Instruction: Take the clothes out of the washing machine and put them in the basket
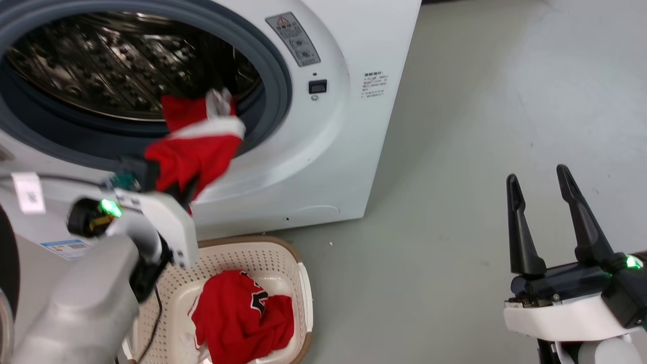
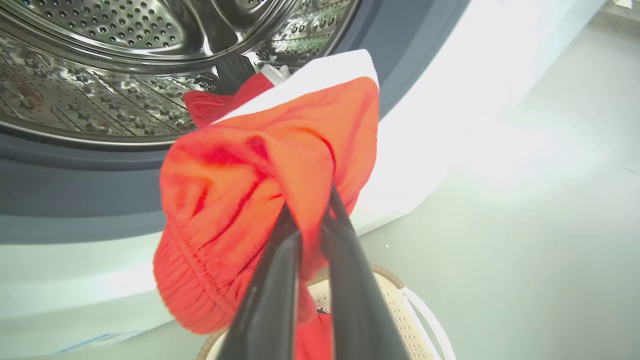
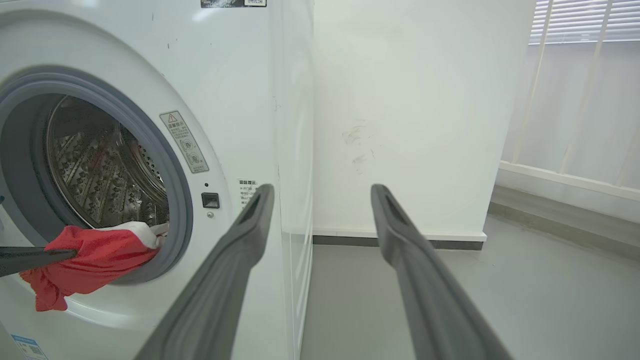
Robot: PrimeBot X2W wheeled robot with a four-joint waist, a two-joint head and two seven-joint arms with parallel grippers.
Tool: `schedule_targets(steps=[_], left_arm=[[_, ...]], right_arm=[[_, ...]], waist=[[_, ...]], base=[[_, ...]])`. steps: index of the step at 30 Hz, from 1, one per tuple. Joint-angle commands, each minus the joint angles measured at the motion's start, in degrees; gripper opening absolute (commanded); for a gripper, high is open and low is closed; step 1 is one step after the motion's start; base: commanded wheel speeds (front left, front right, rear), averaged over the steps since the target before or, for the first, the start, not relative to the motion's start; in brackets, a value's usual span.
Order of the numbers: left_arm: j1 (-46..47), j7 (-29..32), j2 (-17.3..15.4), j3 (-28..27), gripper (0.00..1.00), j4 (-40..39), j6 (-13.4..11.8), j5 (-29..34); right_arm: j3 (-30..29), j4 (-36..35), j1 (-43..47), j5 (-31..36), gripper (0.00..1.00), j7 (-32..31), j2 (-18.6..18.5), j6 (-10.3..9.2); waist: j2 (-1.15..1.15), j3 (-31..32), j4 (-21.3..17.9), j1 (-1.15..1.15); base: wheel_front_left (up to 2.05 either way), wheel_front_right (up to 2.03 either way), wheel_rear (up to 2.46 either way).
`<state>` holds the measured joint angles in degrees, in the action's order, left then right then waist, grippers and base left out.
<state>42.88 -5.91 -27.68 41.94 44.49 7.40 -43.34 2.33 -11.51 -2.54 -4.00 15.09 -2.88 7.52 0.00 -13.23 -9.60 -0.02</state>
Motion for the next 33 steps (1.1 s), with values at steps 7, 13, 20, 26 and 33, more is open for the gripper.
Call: schedule_targets(steps=[7,13,20,26,33], left_arm=[[-9.77,0.13,0.05,1.65,0.0,-5.05,-1.86,-1.21],[-15.79,1.55,-0.67,3.22,0.0,-7.09,-2.8,-1.89],[-17.17,1.44,-0.61,3.13,0.0,-4.36,-4.2,-2.44],[-14.0,2.07,1.21,2.62,0.0,1.44,-3.5,-3.6],[-8.0,3.52,5.27,0.76,0.0,12.8,-3.25,-6.05]], right_arm=[[-0.03,0.44,2.63,0.7,1.0,0.11,0.02,-0.05],[0.75,0.27,2.18,0.78,1.0,0.11,0.02,-0.06],[1.45,-0.39,-0.48,0.76,1.0,0.11,0.02,-0.05],[2.01,-1.37,-4.31,0.31,1.0,0.11,0.02,-0.06],[2.76,-2.27,-8.71,-0.22,1.0,0.11,0.04,-0.06]], waist=[[0.0,4.25,1.8,0.02],[0.0,3.63,1.09,0.02],[0.0,-0.8,-0.55,0.02],[0.0,-7.35,-2.03,0.02],[0.0,-15.31,-2.92,0.02]], base=[[0.0,0.0,0.0],[0.0,0.0,0.0],[0.0,0.0,0.0],[0.0,0.0,0.0],[0.0,0.0,0.0]])
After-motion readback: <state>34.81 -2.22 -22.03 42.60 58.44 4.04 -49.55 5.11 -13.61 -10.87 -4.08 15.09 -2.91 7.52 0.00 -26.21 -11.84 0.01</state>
